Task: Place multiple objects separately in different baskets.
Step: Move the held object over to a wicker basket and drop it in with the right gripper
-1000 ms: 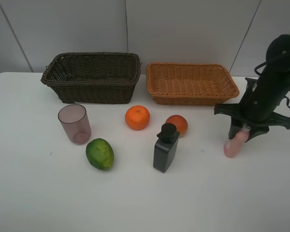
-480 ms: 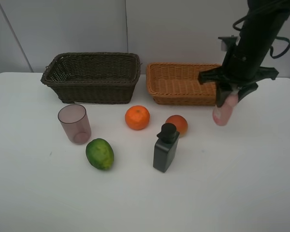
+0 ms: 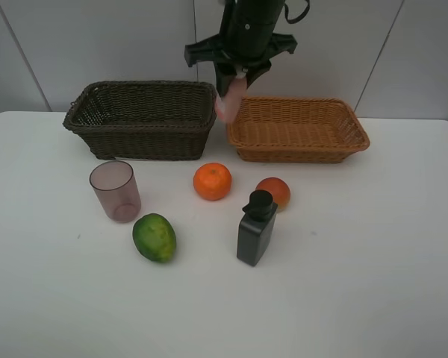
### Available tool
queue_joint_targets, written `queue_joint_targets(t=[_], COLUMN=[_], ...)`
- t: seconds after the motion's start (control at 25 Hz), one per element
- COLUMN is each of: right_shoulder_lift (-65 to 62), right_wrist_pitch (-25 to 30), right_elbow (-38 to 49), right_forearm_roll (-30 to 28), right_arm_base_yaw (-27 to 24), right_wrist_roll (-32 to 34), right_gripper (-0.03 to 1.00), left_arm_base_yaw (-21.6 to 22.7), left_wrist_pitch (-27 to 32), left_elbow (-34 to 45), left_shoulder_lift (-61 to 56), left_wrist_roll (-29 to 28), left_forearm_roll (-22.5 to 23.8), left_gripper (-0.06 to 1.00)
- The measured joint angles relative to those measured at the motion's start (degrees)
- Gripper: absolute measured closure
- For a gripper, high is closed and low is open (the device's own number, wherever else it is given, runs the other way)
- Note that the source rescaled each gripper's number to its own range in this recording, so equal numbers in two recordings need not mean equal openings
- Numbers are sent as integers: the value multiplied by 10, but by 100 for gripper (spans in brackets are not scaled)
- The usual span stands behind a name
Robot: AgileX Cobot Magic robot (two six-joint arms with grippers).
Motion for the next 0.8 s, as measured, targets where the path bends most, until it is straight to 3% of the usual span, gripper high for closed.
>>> queue_joint_targets(t=[0.16,0.48,0.8], right_shoulder_lift=[41,97,169], right_wrist_pitch=[-82,-273,-342], right_elbow=[-57,-60,-60], right_forearm_roll=[4,22,21], right_arm_base_yaw=[23,23,23], right_wrist_roll=[0,0,-1], right_gripper=[97,97,97], left_arm_base_yaw=[0,0,0], left_wrist_pitch=[0,0,0], left_elbow=[0,0,0], left_shoulder_lift=[0,0,0], left_wrist_roll=[0,0,0], left_forearm_roll=[0,0,0], left_gripper=[-5,-5,-5])
